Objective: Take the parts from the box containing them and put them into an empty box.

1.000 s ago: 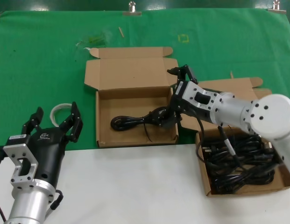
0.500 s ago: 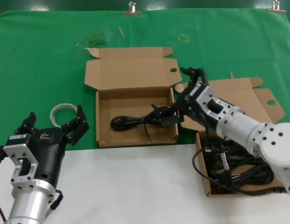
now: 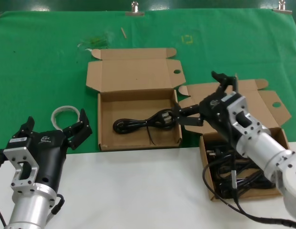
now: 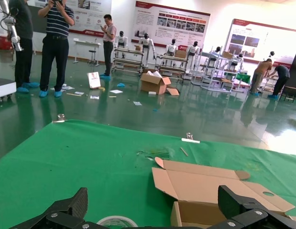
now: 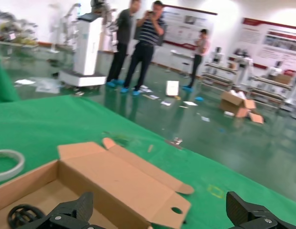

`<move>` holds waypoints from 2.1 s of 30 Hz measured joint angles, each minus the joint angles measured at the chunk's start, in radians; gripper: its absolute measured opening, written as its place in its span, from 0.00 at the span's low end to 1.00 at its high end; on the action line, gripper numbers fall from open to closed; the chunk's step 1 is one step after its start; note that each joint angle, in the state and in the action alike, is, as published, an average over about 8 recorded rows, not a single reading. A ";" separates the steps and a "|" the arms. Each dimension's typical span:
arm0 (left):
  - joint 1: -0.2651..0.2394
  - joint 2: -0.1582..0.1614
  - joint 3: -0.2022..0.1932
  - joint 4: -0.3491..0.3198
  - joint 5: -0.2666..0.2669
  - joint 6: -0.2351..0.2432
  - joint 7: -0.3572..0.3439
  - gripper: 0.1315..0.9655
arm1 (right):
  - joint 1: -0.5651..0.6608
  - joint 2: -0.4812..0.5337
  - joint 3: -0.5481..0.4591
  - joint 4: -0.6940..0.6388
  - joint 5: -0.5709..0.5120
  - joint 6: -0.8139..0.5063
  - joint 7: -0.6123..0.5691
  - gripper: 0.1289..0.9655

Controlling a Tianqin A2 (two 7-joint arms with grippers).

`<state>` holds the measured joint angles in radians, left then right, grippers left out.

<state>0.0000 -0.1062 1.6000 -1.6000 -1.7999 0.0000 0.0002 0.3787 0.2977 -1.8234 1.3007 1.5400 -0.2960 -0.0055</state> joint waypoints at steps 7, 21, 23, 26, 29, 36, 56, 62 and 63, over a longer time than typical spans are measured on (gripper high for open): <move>0.000 0.000 0.000 0.000 0.000 0.000 0.000 0.99 | -0.092 0.001 0.054 0.073 0.063 0.071 0.001 1.00; 0.000 0.000 0.000 0.000 0.000 0.000 0.000 1.00 | -0.276 0.002 0.163 0.218 0.189 0.215 0.004 1.00; 0.000 0.000 0.000 0.000 0.000 0.000 0.000 1.00 | -0.301 0.002 0.177 0.237 0.206 0.234 0.004 1.00; 0.000 0.000 0.000 0.000 0.000 0.000 0.000 1.00 | -0.328 0.002 0.194 0.260 0.226 0.257 0.005 1.00; 0.000 0.000 0.000 0.000 0.000 0.000 0.000 1.00 | -0.342 0.002 0.202 0.271 0.235 0.268 0.005 1.00; 0.000 0.000 0.000 0.000 0.000 0.000 0.000 1.00 | -0.346 0.002 0.204 0.273 0.237 0.270 0.005 1.00; 0.000 0.000 0.000 0.000 0.000 0.000 0.000 1.00 | -0.346 0.002 0.204 0.273 0.237 0.270 0.005 1.00; 0.000 0.000 0.000 0.000 0.000 0.000 0.000 1.00 | -0.346 0.002 0.204 0.273 0.237 0.270 0.005 1.00; 0.000 0.000 0.000 0.000 0.000 0.000 0.000 1.00 | -0.346 0.002 0.204 0.273 0.237 0.270 0.005 1.00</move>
<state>0.0000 -0.1062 1.6000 -1.6000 -1.8000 0.0000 0.0000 0.0331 0.2998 -1.6195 1.5739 1.7773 -0.0258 -0.0005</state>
